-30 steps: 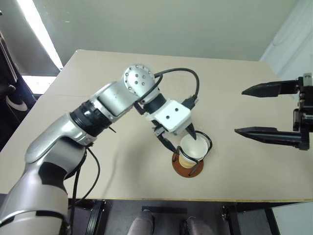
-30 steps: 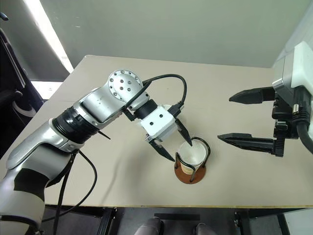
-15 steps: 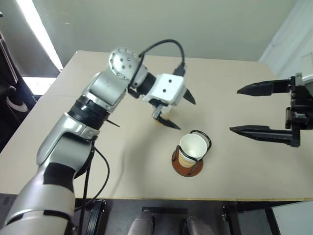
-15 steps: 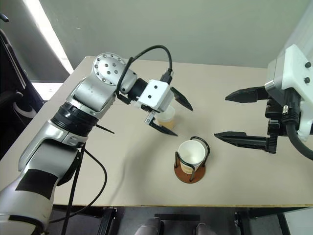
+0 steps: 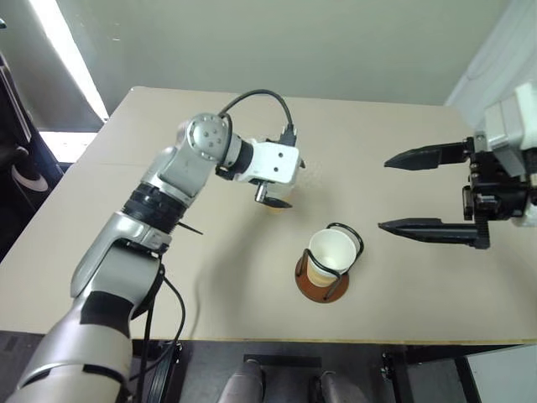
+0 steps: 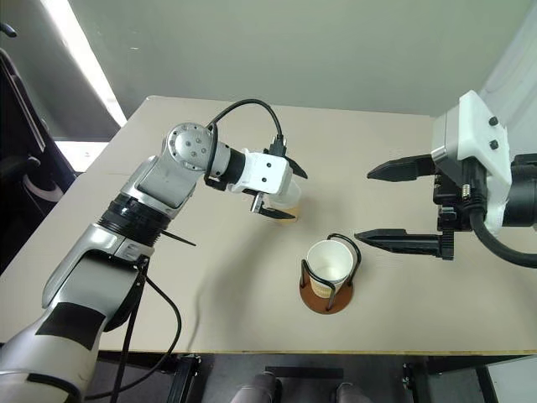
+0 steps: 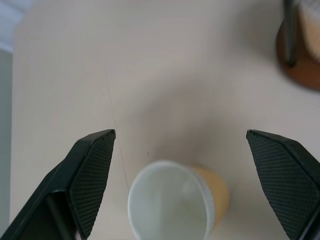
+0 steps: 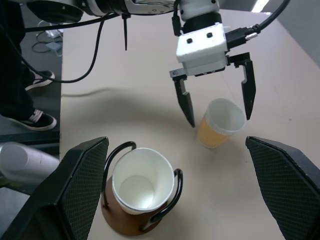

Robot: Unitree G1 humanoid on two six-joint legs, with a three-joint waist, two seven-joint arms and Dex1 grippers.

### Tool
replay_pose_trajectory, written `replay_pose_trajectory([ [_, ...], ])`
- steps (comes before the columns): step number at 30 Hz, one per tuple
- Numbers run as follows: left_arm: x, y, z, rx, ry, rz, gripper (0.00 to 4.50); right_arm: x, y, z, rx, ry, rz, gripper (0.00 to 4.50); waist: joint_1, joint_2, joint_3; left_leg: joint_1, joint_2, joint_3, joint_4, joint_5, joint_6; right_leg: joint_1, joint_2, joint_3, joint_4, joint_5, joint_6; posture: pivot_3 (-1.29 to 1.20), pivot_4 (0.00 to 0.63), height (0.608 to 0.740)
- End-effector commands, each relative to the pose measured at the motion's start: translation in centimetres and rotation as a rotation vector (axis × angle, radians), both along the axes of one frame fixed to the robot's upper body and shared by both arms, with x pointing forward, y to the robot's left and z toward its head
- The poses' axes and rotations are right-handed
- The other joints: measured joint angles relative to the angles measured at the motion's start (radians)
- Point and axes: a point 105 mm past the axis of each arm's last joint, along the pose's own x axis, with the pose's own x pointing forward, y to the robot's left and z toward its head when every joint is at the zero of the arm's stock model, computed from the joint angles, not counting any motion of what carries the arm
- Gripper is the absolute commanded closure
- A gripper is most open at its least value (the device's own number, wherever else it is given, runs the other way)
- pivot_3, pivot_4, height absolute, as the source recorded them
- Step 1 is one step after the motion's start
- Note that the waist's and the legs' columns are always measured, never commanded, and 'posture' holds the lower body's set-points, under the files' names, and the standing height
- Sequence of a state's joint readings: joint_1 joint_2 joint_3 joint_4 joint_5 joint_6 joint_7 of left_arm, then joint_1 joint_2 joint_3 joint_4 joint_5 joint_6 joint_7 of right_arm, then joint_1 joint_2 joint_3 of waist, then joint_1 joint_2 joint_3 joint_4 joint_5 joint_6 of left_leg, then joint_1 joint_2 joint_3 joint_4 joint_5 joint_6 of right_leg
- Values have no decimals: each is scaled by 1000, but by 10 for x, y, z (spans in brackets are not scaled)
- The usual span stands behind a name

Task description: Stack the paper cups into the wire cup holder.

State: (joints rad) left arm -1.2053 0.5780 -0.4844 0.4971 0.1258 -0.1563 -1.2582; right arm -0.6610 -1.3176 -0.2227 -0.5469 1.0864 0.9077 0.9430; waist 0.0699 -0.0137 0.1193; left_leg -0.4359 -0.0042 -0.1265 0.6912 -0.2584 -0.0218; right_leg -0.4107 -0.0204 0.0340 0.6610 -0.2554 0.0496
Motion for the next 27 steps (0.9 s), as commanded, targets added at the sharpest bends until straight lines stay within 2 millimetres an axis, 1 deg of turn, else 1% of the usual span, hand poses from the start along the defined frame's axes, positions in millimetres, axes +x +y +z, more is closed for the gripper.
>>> replay_pose_trajectory([
  [1, 10, 2, 0, 54, -91, 17, 6, 0, -3, 11, 6, -48, -4, 0, 0, 0, 0, 0, 0, 0, 1, 0, 0, 0, 0, 0, 0, 0, 0, 0, 150, 740],
  [5, 22, 8, -1, 104, -140, 55, 6, -1, -5, 10, 5, -40, -11, 0, 0, 0, 0, 0, 0, 0, 1, 0, 0, 0, 0, 0, 1, 0, 0, 0, 150, 740],
  [9, 30, 7, 0, 114, -175, 79, 6, -1, -6, 10, 3, -37, -14, 0, 0, 0, 0, 0, 0, 0, 1, 0, 0, 0, 0, 0, 0, 0, 0, 0, 150, 740],
  [15, 35, 1, -5, 111, -172, 80, 6, -1, -7, 13, 0, -39, -13, 0, 1, 0, 0, 0, 0, 0, 1, 0, 1, 0, 0, 0, 1, 0, 0, 0, 150, 740],
  [21, 37, -1, -15, 140, -161, 83, 6, -1, -8, 14, -3, -37, -20, 0, 1, 0, 0, 0, 0, 0, 1, 0, 1, 0, 0, 1, 1, 0, 0, 0, 150, 740],
  [27, 39, -3, -18, 144, -155, 90, 6, 0, -8, 14, -2, -36, -26, 0, 1, 0, 0, 0, -1, 1, 1, 0, 1, 0, 0, 1, 0, 0, 0, 0, 150, 740],
])
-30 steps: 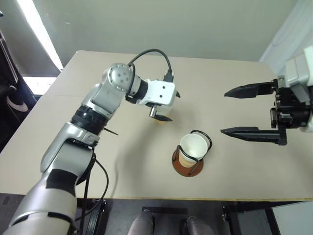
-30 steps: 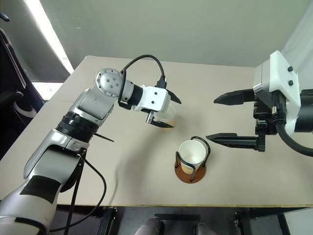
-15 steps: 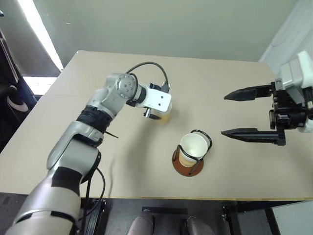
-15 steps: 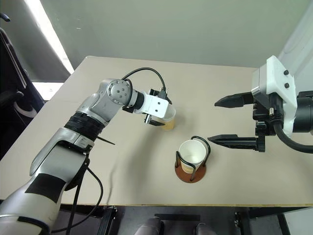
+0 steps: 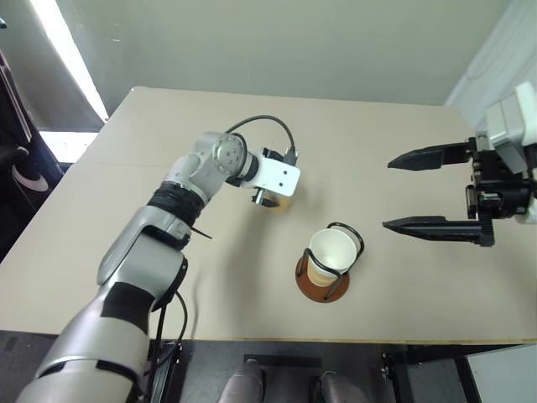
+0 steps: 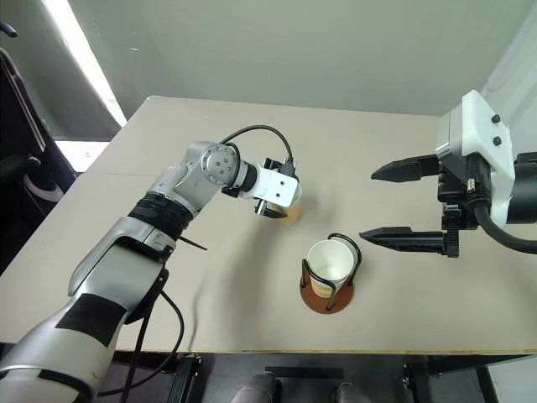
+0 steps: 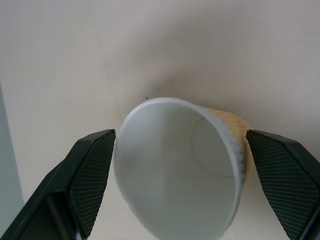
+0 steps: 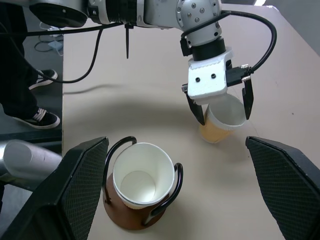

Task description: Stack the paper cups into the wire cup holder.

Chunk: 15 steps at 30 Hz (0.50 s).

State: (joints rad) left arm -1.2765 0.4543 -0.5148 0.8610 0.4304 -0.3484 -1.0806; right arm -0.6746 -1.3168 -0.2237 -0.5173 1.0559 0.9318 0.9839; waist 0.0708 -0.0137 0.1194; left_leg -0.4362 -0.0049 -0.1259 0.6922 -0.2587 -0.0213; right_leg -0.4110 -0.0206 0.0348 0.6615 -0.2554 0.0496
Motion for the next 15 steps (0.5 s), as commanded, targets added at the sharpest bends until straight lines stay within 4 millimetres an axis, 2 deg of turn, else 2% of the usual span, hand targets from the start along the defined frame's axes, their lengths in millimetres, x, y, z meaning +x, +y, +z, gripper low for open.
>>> replay_pose_trajectory([
  [1, 1, -9, 17, -8, -53, -27, 173, -3, -2, 12, 3, -55, -11, 0, 0, 0, 0, 0, 0, 0, 0, 0, 0, 0, 0, 0, 0, 0, 0, 0, 150, 740],
  [3, 0, -9, 15, -5, -44, -31, 546, -2, -2, 12, 4, -56, -13, 0, 0, 0, 0, 0, 0, 0, 0, 0, 0, 0, 0, 0, 0, 0, 0, 0, 150, 740],
  [8, -6, -11, 12, -10, 8, -64, 2424, -1, -3, 11, 3, -54, -20, 0, 0, 0, 0, 0, 0, 0, 0, 0, 0, 0, 0, 0, 0, 0, 0, 0, 150, 740],
  [13, -22, -17, 23, -60, 91, -139, 4315, 0, -4, 13, 18, -54, -26, 0, 0, 0, 0, 0, 0, 0, 0, 0, 0, 0, 0, 0, 0, 0, 0, 0, 150, 740],
  [15, -35, -19, 30, -77, 150, -192, 4480, 1, -6, 13, 20, -57, -34, 0, 0, 0, 0, 0, 0, 0, 0, 0, 0, 0, 0, 0, 0, 0, 0, 0, 150, 740],
])
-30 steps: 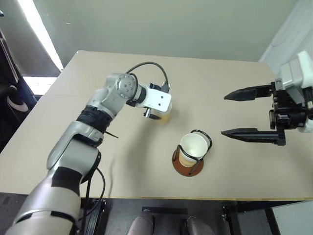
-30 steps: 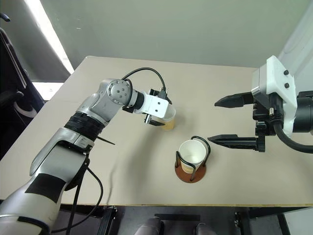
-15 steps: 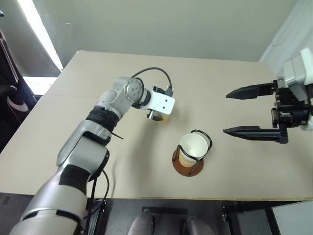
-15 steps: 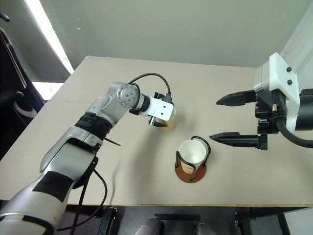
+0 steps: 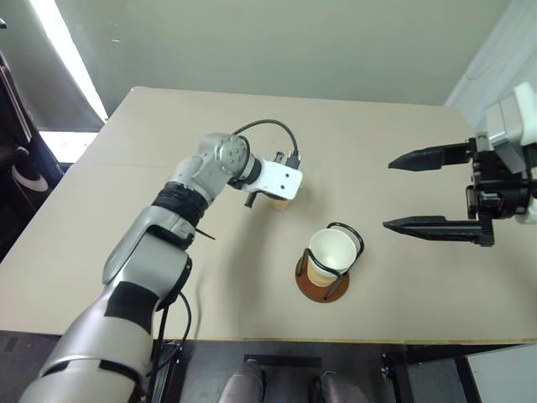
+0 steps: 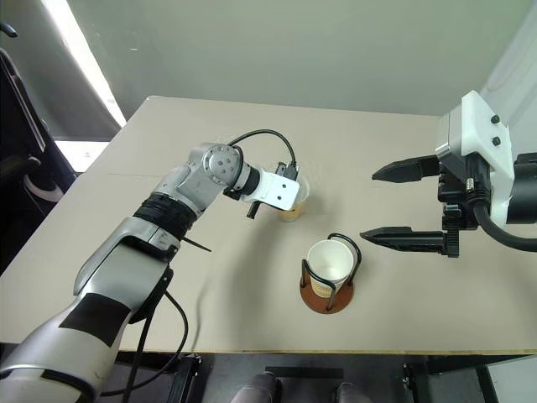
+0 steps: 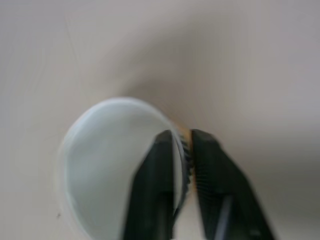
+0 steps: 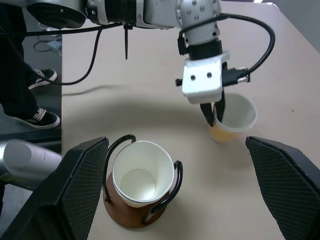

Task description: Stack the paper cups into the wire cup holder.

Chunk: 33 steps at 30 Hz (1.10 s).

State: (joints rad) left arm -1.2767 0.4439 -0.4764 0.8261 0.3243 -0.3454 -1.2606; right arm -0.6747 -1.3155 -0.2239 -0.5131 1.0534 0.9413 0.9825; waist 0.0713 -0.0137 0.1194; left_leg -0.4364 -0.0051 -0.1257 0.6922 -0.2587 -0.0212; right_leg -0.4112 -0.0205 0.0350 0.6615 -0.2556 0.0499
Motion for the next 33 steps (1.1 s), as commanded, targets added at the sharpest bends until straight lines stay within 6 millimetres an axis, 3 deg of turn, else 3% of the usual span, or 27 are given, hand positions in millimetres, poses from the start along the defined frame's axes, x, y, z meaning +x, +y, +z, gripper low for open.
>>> replay_pose_trajectory([
  [1, -23, -10, 29, -67, 40, -118, 4480, 1, -6, 13, 20, -62, -26, 0, 0, 0, 0, 0, 0, 0, 0, 0, 0, 0, 0, 0, 0, 0, 0, 0, 150, 740],
  [10, -62, -3, 64, -95, 135, -224, 4480, 5, -13, 11, 14, -41, -51, 0, 0, 0, 0, 0, 0, 0, 1, 0, 1, 0, 0, 0, 0, 0, 0, 0, 150, 740],
  [20, -94, -13, 92, -156, 218, -324, 4480, 4, -44, -8, -126, -5, -136, 0, 2, 0, 0, -1, 0, 0, 2, -1, 2, 1, -1, 0, 0, 0, 0, 0, 150, 740],
  [26, -116, -23, 96, -128, 277, -415, 4480, -12, -39, -10, -125, 21, -106, 0, 2, 1, 0, 0, 0, 1, 2, -1, 2, 1, -1, 1, 0, 0, 0, 0, 150, 740],
  [33, -129, -31, 100, -102, 312, -481, 4480, -32, -25, 5, -77, 1, -58, 0, 2, 1, 0, 0, 0, 1, 2, -1, 2, 1, -1, 1, 0, 0, 1, 0, 150, 740],
])
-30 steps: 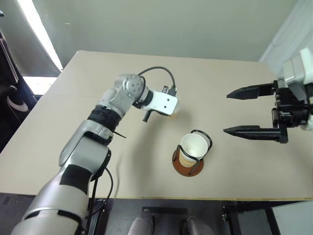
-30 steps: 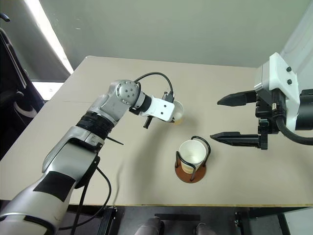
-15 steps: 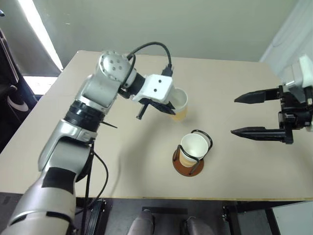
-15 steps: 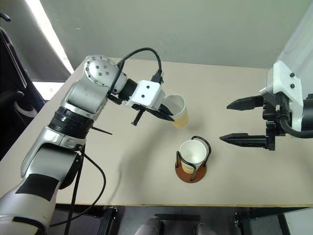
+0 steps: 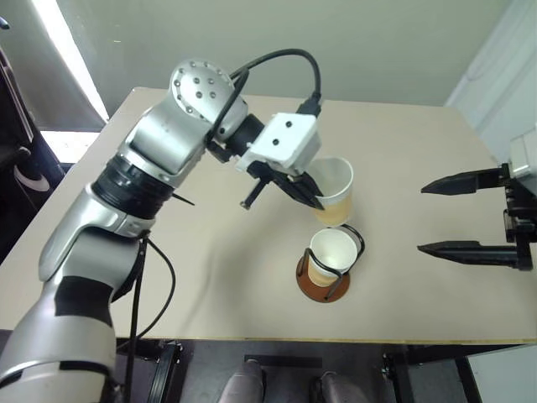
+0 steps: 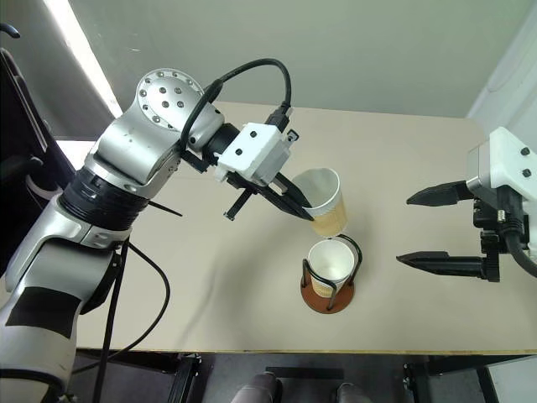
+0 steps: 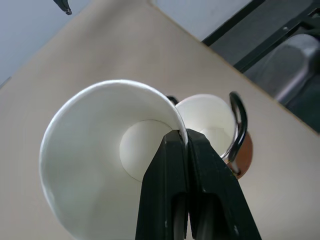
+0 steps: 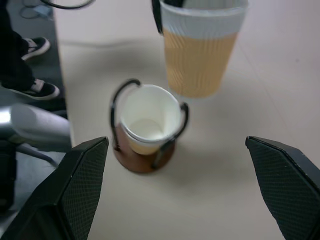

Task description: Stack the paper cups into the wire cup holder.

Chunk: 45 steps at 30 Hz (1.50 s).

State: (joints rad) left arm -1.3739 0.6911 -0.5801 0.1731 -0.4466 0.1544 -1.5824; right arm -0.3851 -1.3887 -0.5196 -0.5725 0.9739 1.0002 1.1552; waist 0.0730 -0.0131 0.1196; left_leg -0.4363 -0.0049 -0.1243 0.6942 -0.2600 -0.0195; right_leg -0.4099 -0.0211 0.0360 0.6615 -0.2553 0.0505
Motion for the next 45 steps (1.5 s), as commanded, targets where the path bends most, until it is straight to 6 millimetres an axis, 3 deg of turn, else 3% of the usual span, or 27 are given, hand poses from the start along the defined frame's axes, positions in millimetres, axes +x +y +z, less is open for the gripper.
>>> replay_pose_trajectory([
  [1, -14, -4, 10, 21, -16, -78, 4480, -14, 8, 20, 31, -70, 25, 0, 0, 0, 0, 0, 0, 0, 0, 0, 0, 0, 0, 0, 0, 0, 0, 0, 150, 740],
  [14, -26, -13, 3, 75, 53, -148, 4480, -16, 16, 28, 57, -94, 11, 0, 0, 1, 0, 0, 0, 0, 0, 0, 0, 0, 0, 0, 0, 0, 1, 0, 150, 740],
  [24, -21, -12, -17, 138, 70, -139, 4480, -13, 22, 27, 69, -107, 12, 0, 0, 1, 1, 0, 0, 0, 0, -1, 0, 0, 0, 0, 0, 0, 1, 0, 150, 740],
  [45, -10, -16, -37, 194, 4, -143, 4480, -10, 18, 28, 76, -112, -1, 0, 0, 1, 1, 0, 0, 0, 0, -1, 0, 0, 0, 0, 0, -1, 1, 0, 150, 740],
])
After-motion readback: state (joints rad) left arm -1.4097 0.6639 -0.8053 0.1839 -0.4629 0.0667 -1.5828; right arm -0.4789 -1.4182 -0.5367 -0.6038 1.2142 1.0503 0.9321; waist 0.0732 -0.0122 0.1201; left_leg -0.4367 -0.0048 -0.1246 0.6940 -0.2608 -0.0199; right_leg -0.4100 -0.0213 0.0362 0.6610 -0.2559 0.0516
